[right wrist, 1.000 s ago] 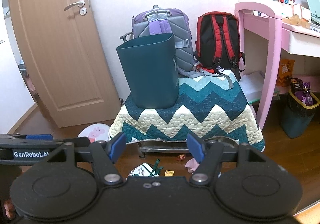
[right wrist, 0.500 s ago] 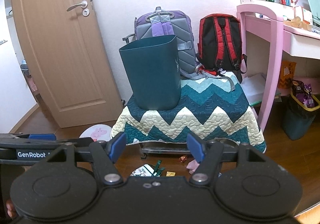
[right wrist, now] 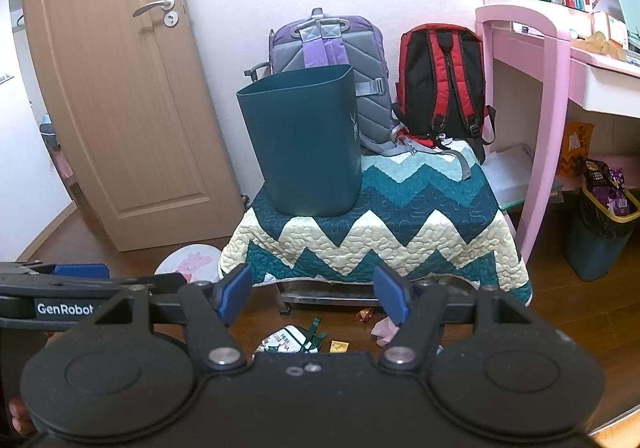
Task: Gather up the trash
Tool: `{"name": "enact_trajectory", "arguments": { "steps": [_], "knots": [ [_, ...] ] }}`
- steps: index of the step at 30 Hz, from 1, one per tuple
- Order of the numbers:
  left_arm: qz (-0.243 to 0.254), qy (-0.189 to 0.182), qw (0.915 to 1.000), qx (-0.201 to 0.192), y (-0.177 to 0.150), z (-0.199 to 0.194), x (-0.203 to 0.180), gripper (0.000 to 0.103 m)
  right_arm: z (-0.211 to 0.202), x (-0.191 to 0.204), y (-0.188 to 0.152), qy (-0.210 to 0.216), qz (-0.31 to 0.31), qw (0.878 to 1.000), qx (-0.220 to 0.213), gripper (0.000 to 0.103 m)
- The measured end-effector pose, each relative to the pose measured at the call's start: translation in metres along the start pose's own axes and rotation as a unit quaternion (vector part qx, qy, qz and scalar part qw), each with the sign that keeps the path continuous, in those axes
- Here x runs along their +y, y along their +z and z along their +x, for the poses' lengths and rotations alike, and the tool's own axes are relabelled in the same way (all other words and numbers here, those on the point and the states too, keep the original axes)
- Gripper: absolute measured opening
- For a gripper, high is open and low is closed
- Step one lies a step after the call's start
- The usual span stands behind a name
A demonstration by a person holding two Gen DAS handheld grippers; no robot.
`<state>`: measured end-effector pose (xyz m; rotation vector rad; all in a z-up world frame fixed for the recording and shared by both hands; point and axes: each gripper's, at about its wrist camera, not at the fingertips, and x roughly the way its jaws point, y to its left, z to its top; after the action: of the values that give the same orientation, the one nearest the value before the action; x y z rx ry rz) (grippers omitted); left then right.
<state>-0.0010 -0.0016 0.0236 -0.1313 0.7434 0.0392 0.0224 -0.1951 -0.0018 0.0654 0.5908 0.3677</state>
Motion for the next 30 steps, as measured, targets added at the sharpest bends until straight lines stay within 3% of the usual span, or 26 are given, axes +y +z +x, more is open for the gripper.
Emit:
{"name": "enact_trajectory", "arguments": {
  "steps": [9,11,15,20,26,30],
  "knots": [
    [-0.008,-0.021,0.9988,0.043,0.005,0.054,0.011,0.103,0.05,-0.013,0.008,0.008,-0.005,0.999,0.042,0.067],
    [-0.004,-0.007,0.9991,0.042,0.01,0.073,0.015,0.103,0.07,-0.023,0.012,-0.002,0.0,0.999,0.049,0.067],
    [-0.01,0.017,0.9984,0.053,0.02,0.116,0.032,0.103,0.12,-0.048,0.014,-0.03,0.006,0.997,0.076,0.067],
    [-0.025,0.031,0.9944,0.098,0.026,0.19,0.058,0.103,0.191,-0.081,0.01,-0.047,0.037,0.99,0.125,0.067],
    [-0.028,0.027,0.9883,0.147,0.015,0.27,0.074,0.103,0.281,-0.115,-0.017,-0.065,0.068,0.977,0.191,0.067],
    [-0.003,0.029,0.9844,0.174,0.002,0.315,0.077,0.103,0.33,-0.137,-0.042,-0.082,0.087,0.966,0.23,0.067]
  ]
}}
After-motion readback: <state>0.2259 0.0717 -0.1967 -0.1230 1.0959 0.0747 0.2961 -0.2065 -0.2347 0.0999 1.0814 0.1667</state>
